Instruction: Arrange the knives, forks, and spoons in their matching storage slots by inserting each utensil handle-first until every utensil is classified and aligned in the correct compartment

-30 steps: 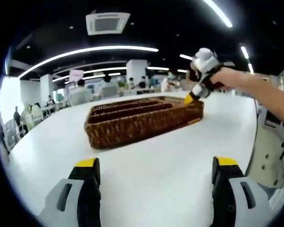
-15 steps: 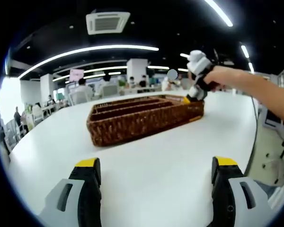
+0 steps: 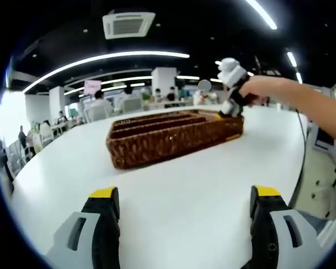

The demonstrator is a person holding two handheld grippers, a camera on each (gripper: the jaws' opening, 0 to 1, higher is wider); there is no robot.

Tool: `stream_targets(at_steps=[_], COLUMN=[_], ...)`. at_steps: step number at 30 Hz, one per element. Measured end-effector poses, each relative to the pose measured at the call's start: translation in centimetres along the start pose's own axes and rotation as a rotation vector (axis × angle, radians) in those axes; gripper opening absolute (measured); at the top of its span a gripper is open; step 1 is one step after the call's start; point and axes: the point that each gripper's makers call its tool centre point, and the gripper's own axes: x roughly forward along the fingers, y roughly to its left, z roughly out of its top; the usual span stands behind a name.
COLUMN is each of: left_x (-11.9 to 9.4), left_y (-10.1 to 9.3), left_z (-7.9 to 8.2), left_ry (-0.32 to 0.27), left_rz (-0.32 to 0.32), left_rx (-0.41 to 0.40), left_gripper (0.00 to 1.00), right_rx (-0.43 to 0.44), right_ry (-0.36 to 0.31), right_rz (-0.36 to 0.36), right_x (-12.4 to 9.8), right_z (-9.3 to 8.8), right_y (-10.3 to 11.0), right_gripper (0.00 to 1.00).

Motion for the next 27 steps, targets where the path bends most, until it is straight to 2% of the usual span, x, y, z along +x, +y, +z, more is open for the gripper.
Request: stream_targets(at_steps=[6,10,11,14,16,17,18,20,22,23,24,26,27], left_x=[-0.2,-0.2,-0.2,-0.3,-0.4,-0.4,-0.4,-0.4,-0.2,-0.2,-0.2,-0.2,-0.3], left_y=[0.2,0.2,0.2,0.1,0.1,0.1,0.1,0.0,0.0,0.2,0.3,0.4,0.4], left_z=[0.3,0.0,0.0,0.2,0.2,0.2,0.2,0.2,-0.1,-0.2,-0.3,-0.3,-0.2], left_ry=[-0.014,0.002,0.002,-0.010,-0.011,-0.012,-0.011,-0.013,-0.011,-0.005,-0.004,-0.005,-0.012], left_rz=[0.009,0.011,0.011,0.008,0.008,0.011,0.012,0.010,0.003,0.004,0.007,0.011,0.013], left_rx=[-0.001,0.005,0.005,-0.012,-0.017,-0.019,-0.019,-0.024,-0.037,-0.043,-0.046,-0.047,-0.054], left_gripper=[0.98,0.97,0.97,0.97,0.98,0.98,0.98,0.98,0.98,0.98,0.99,0.98,0.98], right_rx=[-0.005,-0.001,-0.036,-0.071,-0.102,-0.160,-0.149,-0.287,-0.335,-0.364,-0.354,-0.359,-0.372], right_ry=[-0.009,-0.034,-0.068,-0.104,-0.157,-0.191,-0.218,-0.242,-0.315,-0.347,-0.390,-0.381,-0.401], right_rz=[0.020,0.031,0.028,0.027,0.045,0.063,0.058,0.118,0.092,0.113,0.120,0.126,0.130], right_x=[-0.1,-0.4,-0.4,-0.7,-1.0,-1.2,-1.3,-1.6,-2.0,-2.3,-2.6,-2.8,-3.1], right_z=[0.1,0.1,0.5,0.6,1.1,1.5,1.7,1.7,2.2,2.4,2.6,2.2,2.1], right_y=[0.5,0.5,0.4,0.4,0.8,1.1,1.1,2.0,1.8,2.1,2.1,2.0,2.0], right_gripper=[0.07,0.08,0.10,0.15,0.17,0.18,0.18,0.15,0.15,0.16,0.17,0.19,0.22])
